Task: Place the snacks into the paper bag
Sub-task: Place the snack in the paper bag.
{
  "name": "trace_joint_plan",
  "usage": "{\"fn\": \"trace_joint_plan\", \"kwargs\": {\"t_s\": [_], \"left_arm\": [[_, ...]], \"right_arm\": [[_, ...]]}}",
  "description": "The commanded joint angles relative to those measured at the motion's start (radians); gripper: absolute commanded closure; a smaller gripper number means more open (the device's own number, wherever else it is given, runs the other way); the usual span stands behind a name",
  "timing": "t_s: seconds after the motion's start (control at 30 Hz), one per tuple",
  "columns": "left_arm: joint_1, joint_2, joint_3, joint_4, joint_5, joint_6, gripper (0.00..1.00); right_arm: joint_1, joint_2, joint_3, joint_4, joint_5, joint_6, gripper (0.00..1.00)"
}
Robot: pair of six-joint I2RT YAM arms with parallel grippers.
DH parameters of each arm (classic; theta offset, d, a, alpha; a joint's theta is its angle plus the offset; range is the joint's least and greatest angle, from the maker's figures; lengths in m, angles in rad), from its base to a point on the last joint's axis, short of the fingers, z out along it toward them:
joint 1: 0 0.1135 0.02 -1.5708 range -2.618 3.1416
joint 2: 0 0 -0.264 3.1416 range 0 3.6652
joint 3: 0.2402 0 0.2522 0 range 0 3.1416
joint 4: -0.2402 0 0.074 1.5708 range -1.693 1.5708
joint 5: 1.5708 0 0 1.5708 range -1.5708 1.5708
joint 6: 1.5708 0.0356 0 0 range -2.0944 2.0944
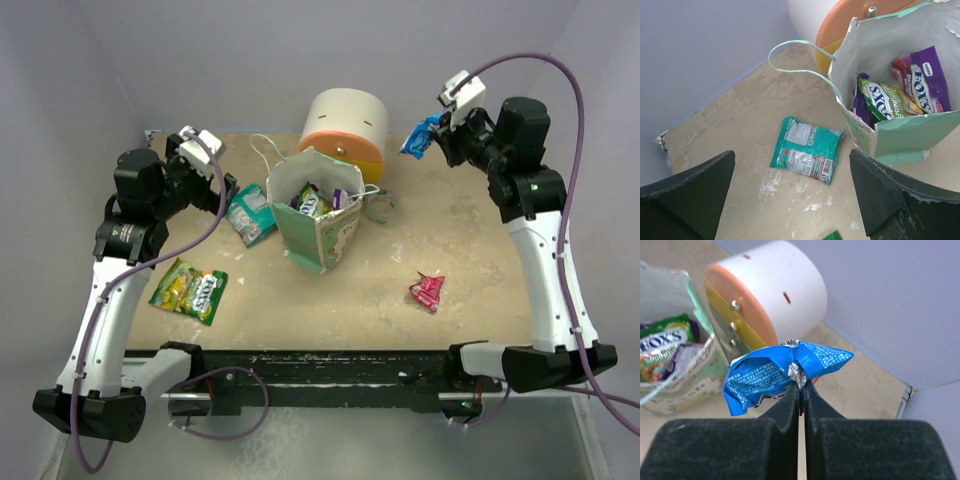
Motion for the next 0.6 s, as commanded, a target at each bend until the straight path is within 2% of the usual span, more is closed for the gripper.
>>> {"fn": "trace_joint_plan", "kwargs": {"t_s": [0.0,0.23,0.57], "left_arm": [[0.032,-0.017,-0.015,0.054,0.02,-0.026,0.01],[0.053,-0.015,-0.042,0.035,-0.027,-0.027,0.01],[0.067,-0.027,-0.102,0.046,-0.08,-0.03,0.01]], "right_arm": [[0.019,0.047,0.119,0.084,-0.097,0.085,1.0],[0.105,0.119,0.213,0.11,-0.115,0.114,1.0],[0.311,0.229,0.283,0.057,-0.042,0.055,1.0]]}}
